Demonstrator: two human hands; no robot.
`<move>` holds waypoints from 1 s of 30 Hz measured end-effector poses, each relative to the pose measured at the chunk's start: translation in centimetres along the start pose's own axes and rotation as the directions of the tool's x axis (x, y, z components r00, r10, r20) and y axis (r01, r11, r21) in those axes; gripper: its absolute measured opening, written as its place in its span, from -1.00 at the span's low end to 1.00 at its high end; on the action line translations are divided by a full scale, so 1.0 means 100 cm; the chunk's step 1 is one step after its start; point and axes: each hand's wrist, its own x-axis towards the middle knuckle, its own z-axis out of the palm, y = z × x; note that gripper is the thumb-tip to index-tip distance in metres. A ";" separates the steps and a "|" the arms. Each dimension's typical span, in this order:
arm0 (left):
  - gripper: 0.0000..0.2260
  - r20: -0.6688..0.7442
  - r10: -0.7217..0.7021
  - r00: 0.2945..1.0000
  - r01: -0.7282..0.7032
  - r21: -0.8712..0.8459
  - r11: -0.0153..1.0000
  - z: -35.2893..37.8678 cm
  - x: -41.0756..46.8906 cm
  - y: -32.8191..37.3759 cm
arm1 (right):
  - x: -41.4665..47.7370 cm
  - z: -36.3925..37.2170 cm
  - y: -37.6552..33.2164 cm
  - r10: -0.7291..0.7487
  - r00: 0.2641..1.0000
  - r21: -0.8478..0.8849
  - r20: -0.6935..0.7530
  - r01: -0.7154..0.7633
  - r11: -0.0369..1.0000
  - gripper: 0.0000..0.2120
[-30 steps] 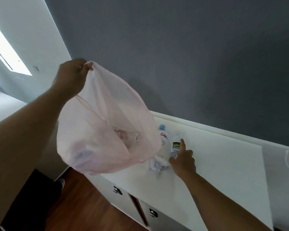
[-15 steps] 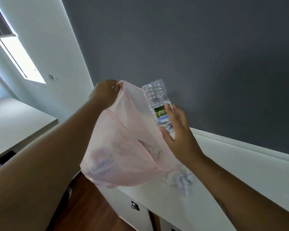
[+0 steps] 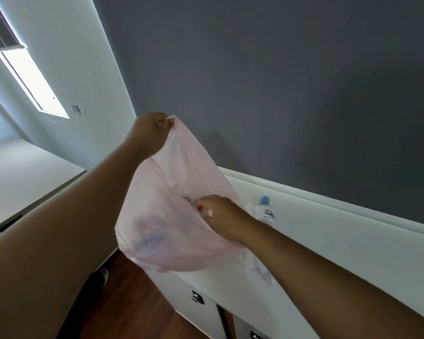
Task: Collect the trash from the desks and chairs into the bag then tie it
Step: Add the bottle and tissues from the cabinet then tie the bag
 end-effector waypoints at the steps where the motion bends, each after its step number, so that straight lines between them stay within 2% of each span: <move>1: -0.61 -0.001 0.001 1.000 -0.001 0.004 1.000 0.001 -0.001 0.000 | -0.005 -0.006 0.003 -0.017 0.990 0.024 -0.137 0.020 1.000 -0.76; 2: -0.61 -0.002 0.006 1.000 -0.006 0.013 1.000 0.002 -0.001 0.000 | -0.009 -0.012 0.009 -0.017 0.951 0.014 -0.309 0.023 1.000 -0.81; 3: -0.61 -0.005 0.013 1.000 -0.013 0.025 1.000 0.004 -0.001 -0.001 | -0.013 -0.020 0.017 0.008 0.872 0.011 -0.489 -0.003 1.000 -0.78; 4: -0.61 -0.011 0.018 1.000 -0.017 0.036 0.999 0.005 -0.002 -0.002 | -0.018 -0.028 0.029 0.062 0.762 0.044 -0.645 -0.044 0.998 -0.71; 6: -0.59 -0.023 0.024 0.999 -0.023 0.046 0.999 0.007 -0.004 -0.003 | -0.031 -0.037 0.059 0.219 0.559 0.169 -0.800 -0.140 0.976 -0.65; 7: -0.58 -0.026 0.028 0.999 -0.027 0.052 0.998 0.009 -0.005 -0.004 | -0.038 -0.037 0.078 0.296 0.537 0.196 -0.790 -0.237 0.952 -0.72; 8: -0.58 -0.026 0.031 0.999 -0.029 0.063 0.998 0.010 -0.006 -0.004 | -0.047 -0.031 0.099 0.381 0.572 0.170 -0.727 -0.387 0.906 -0.84; 9: -0.58 -0.026 0.033 0.999 -0.031 0.075 0.997 0.012 -0.007 -0.004 | -0.056 -0.021 0.114 0.503 0.630 0.118 -0.591 -0.549 0.827 -0.74; 10: -0.58 -0.025 0.036 0.999 -0.034 0.085 0.996 0.013 -0.009 -0.005 | -0.066 -0.009 0.128 0.618 0.663 0.053 -0.423 -0.663 0.747 -0.46; 11: -0.58 -0.025 0.045 0.999 -0.043 0.091 0.995 0.014 -0.011 -0.006 | -0.072 0.002 0.136 0.694 0.651 0.041 -0.308 -0.719 0.693 -0.22; 13: -0.59 -0.024 0.046 0.999 -0.043 0.101 0.994 0.016 -0.016 -0.009 | -0.071 0.020 0.132 0.726 0.634 0.059 -0.266 -0.741 0.669 0.04; 14: -0.59 -0.018 0.037 0.999 -0.035 0.106 0.994 0.016 -0.018 -0.011 | -0.066 0.028 0.129 0.692 0.662 0.021 -0.288 -0.718 0.696 0.10; 16: -0.59 0.010 0.019 1.000 -0.020 0.125 0.992 0.016 -0.023 -0.014 | -0.056 0.044 0.121 0.554 0.765 -0.189 -0.327 -0.628 0.755 0.13; 18: -0.59 0.030 -0.003 1.000 -0.002 0.150 0.989 0.013 -0.027 -0.014 | -0.048 0.054 0.125 0.454 0.838 -0.348 -0.302 -0.540 0.766 0.07; 19: -0.59 0.036 -0.010 0.999 0.004 0.158 0.987 0.012 -0.029 -0.014 | -0.045 0.057 0.129 0.451 0.849 -0.378 -0.273 -0.526 0.761 -0.01; 22: -0.61 0.041 -0.032 0.999 0.025 0.168 0.985 0.011 -0.036 -0.011 | -0.047 0.060 0.140 0.415 0.863 -0.411 -0.288 -0.503 0.760 -0.47; 23: -0.62 0.042 -0.039 0.998 0.032 0.166 0.986 0.011 -0.037 -0.012 | -0.049 0.058 0.143 0.382 0.871 -0.417 -0.310 -0.486 0.768 -0.56; 25: -0.66 0.046 -0.055 0.997 0.048 0.144 0.988 0.012 -0.038 -0.014 | -0.057 0.050 0.150 0.346 0.877 -0.404 -0.334 -0.464 0.788 -0.61; 28: -0.62 0.058 -0.068 0.996 0.060 0.130 0.990 0.014 -0.038 -0.013 | -0.068 0.021 0.153 0.322 0.838 -0.314 -0.440 -0.480 0.819 -0.76; 30: -0.62 0.057 -0.084 0.995 0.077 0.125 0.989 0.015 -0.035 -0.008 | -0.065 -0.007 0.145 0.239 0.819 -0.237 -0.521 -0.408 0.882 -0.81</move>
